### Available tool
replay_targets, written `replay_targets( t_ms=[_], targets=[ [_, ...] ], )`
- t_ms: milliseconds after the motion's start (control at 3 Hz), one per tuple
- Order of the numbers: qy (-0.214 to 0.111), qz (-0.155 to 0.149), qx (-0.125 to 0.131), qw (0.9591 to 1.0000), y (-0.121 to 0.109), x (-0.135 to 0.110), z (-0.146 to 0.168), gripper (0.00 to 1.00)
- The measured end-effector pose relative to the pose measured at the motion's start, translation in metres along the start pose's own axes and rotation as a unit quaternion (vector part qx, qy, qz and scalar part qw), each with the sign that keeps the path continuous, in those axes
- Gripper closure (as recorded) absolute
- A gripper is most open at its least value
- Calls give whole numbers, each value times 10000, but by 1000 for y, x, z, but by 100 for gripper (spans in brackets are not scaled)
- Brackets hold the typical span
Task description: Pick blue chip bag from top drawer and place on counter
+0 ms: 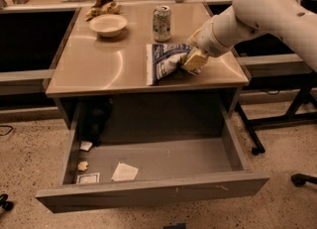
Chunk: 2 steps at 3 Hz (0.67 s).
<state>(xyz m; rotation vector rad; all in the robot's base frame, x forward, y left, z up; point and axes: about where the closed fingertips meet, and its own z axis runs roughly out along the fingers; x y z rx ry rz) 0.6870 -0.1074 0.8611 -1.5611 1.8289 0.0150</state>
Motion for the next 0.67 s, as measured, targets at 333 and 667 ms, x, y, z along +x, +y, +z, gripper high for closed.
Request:
replay_targets(
  t_ms=[333, 667],
  targets=[
    [0, 0, -1, 10000, 0, 0, 0, 0],
    [0, 0, -1, 10000, 0, 0, 0, 0]
  ],
)
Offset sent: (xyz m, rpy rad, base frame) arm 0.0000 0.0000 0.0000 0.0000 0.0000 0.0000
